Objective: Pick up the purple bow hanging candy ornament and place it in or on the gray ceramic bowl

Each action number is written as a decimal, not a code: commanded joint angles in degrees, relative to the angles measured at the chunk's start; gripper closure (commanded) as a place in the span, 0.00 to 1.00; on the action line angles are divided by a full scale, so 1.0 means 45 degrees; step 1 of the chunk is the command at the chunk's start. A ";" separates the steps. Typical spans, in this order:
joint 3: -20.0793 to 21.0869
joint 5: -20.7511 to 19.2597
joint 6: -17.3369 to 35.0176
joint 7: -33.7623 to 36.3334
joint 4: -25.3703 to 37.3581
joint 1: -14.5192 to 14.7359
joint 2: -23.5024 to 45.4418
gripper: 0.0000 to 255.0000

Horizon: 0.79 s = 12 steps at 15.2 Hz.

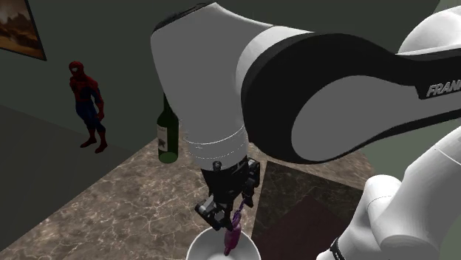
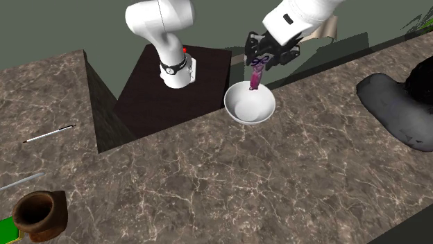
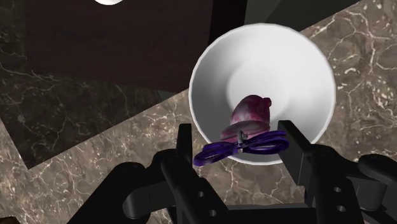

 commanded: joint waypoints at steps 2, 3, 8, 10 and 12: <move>0.0020 0.0023 0.0532 0.0002 -0.0546 0.0017 -0.0024 1.00; 0.0032 0.0020 0.0702 0.0012 -0.0701 0.0022 -0.0006 1.00; 0.0099 -0.0013 0.1555 0.0083 -0.1433 0.0045 0.0136 1.00; 0.0129 -0.0036 0.1896 0.0120 -0.1707 0.0053 0.0215 1.00; 0.0144 -0.0047 0.2057 0.0139 -0.1835 0.0057 0.0255 1.00</move>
